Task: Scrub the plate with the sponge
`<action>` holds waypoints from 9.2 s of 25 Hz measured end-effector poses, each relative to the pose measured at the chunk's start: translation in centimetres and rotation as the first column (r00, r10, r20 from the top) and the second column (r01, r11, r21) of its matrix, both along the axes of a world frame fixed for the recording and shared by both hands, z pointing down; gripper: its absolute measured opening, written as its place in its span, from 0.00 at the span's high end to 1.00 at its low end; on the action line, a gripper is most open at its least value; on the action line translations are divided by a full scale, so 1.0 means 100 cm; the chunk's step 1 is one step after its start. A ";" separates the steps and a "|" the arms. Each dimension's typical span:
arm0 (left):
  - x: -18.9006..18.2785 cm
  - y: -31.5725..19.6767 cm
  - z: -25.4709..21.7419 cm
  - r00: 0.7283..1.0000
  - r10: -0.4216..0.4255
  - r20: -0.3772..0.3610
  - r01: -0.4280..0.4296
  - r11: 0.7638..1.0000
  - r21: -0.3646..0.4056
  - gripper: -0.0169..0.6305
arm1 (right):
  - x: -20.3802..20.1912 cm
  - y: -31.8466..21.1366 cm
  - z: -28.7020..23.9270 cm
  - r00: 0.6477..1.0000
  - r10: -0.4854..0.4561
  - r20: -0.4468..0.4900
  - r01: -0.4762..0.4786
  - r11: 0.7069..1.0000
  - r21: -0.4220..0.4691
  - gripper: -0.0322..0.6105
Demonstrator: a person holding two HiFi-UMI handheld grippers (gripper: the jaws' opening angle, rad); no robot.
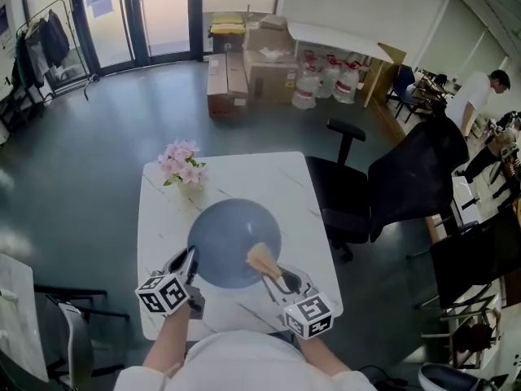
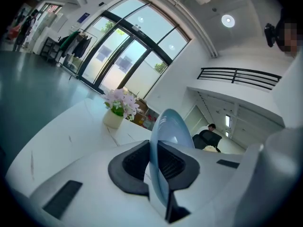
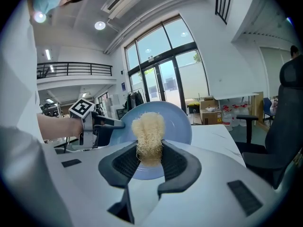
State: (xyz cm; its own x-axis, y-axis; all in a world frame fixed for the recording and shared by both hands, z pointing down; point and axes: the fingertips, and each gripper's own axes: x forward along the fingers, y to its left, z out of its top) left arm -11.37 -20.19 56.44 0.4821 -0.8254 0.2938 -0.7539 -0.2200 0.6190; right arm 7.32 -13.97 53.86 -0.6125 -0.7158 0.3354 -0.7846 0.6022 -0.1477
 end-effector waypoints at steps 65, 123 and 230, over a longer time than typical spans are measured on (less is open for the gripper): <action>0.012 0.013 -0.027 0.999 0.038 -0.013 -0.037 0.996 0.077 0.89 | 0.015 -0.022 0.017 0.972 -0.017 -0.234 -0.002 0.997 -0.082 0.76; 0.010 -0.006 0.001 0.996 -0.047 -0.082 0.048 0.999 0.013 0.89 | -0.010 0.012 0.034 0.982 -0.115 -0.148 0.101 0.990 -0.100 0.76; 0.006 -0.009 0.055 0.990 0.077 0.114 -0.074 0.997 -0.034 0.89 | -0.008 0.012 0.019 0.994 -0.032 -0.100 0.024 0.996 -0.080 0.76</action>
State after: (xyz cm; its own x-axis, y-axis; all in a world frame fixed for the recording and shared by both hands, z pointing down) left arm -10.80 -21.08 61.95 0.5043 -0.7778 0.3752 -0.8025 -0.2617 0.5361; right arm 6.54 -12.81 55.74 -0.5924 -0.6674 0.4513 -0.7807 0.6139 -0.1168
